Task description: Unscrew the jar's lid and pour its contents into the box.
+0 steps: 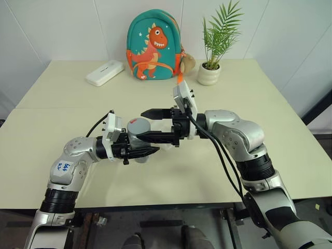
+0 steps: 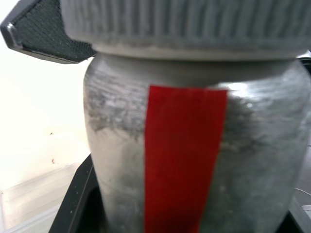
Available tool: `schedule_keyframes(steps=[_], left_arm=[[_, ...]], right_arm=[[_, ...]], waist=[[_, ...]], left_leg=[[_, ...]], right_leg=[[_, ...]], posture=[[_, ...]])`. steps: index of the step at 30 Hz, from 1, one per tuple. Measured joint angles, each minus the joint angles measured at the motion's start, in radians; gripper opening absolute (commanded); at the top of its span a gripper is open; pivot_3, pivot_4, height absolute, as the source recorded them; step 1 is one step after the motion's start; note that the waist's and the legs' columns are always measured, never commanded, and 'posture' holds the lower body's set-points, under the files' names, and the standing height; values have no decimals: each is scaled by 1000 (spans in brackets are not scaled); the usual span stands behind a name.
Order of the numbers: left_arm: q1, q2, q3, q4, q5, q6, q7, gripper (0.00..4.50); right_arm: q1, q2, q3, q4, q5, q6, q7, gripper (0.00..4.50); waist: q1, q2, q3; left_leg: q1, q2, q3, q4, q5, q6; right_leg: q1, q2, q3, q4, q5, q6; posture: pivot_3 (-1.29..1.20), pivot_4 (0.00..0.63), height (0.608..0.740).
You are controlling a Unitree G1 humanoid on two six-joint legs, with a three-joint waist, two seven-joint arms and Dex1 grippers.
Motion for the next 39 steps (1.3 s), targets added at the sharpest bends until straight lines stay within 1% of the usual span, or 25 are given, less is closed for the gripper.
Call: schedule_keyframes(steps=[27,30,35,39], left_arm=[[-1,0,-1,0,0,4,-3,2102],[-1,0,-1,0,0,4,-4,2102],[-1,1,0,0,0,4,-5,2102],[-1,1,0,0,0,4,-8,2102]], right_arm=[[16,-26,-66,3,31,30,1,4475],[16,-25,-85,2,66,50,10,4475],[19,-15,-145,-33,177,92,33,4475],[16,6,-121,-34,158,94,-5,4475]], waist=[[0,0,0],[1,0,0],[0,0,0],[-1,0,0]], left_leg=[[0,0,0,0,0,0],[0,0,0,0,0,0],[0,0,0,0,0,0],[0,0,0,0,0,0]], right_leg=[[0,0,0,0,0,0],[0,0,0,0,0,0],[0,0,0,0,0,0],[0,0,0,0,0,0]], posture=[[0,150,740],[0,150,740],[0,150,740],[0,150,740]])
